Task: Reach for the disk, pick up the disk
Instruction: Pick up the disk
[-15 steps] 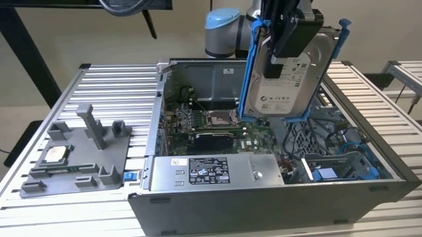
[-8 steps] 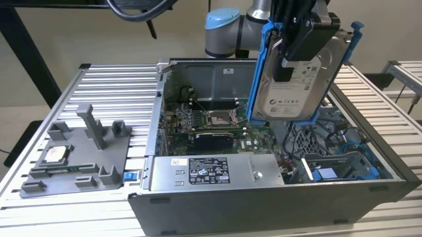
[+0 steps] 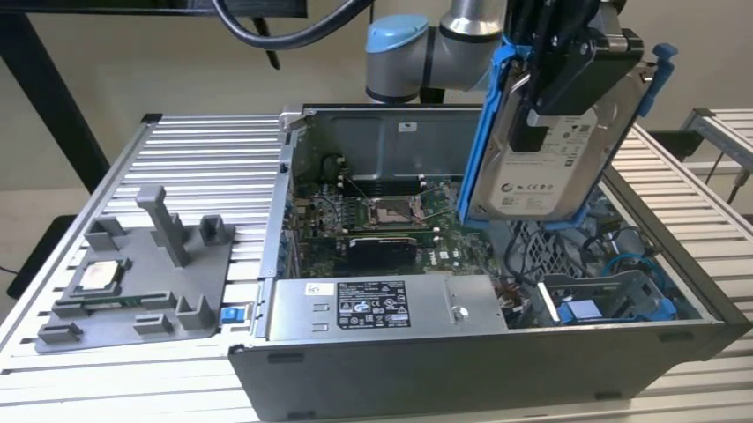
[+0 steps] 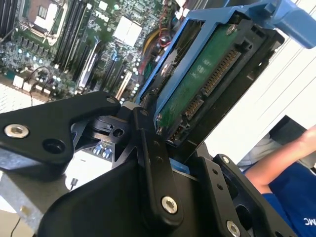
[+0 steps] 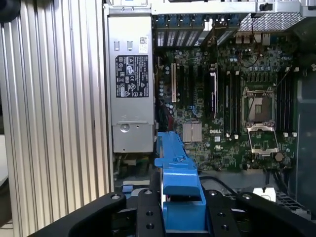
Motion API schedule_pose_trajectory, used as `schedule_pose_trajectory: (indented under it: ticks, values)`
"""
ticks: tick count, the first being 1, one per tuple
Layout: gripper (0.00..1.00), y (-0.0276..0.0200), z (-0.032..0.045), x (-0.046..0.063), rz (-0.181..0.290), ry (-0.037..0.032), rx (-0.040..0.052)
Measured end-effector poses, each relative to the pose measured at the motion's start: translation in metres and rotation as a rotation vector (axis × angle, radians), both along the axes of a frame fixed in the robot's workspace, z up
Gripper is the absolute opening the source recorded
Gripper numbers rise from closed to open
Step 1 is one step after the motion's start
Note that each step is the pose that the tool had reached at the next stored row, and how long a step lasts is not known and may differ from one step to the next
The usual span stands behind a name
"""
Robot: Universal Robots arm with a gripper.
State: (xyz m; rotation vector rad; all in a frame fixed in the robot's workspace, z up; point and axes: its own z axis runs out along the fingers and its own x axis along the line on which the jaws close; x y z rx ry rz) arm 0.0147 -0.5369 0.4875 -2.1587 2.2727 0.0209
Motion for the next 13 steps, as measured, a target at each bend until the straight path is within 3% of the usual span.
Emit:
schedule_pose_trajectory:
  ticks: [13]
  values:
    - [0.0,-0.0113,-0.0008,0.029,0.0,0.0022,0.0]
